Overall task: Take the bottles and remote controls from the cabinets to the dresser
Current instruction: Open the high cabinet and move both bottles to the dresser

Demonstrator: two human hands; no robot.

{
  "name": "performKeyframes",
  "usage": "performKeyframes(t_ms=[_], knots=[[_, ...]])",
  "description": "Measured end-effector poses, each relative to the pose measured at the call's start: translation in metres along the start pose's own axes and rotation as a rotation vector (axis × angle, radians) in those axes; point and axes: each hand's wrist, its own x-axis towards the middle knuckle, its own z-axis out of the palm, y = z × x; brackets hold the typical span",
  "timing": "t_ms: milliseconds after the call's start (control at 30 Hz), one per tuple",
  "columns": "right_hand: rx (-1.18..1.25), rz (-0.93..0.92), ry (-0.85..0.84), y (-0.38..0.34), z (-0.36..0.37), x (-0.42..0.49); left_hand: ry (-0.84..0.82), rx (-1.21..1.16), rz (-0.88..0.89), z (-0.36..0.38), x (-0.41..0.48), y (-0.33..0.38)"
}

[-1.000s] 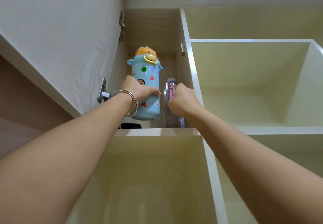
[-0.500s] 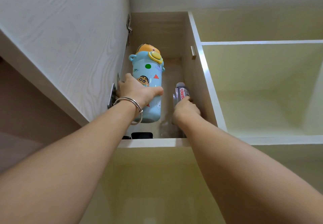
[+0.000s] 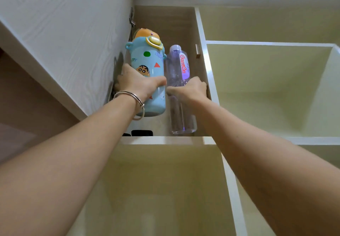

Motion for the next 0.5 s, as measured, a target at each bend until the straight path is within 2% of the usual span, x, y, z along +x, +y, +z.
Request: performKeyframes(t_ms=[133, 333, 433, 500], knots=[[0.083, -0.068, -0.009, -0.022, -0.028, -0.008, -0.002, -0.078, 0.043, -0.01, -0.012, 0.024], [0.317, -0.107, -0.088, -0.033, -0.091, -0.048, -0.122, -0.218, 0.113, -0.026, -0.063, 0.045], [0.33, -0.121, -0.124, -0.02, -0.126, -0.082, -0.191, -0.303, 0.104, -0.032, -0.108, 0.047], [0.273, -0.075, -0.135, -0.012, -0.149, -0.112, -0.286, -0.402, 0.037, -0.037, -0.14, 0.049]])
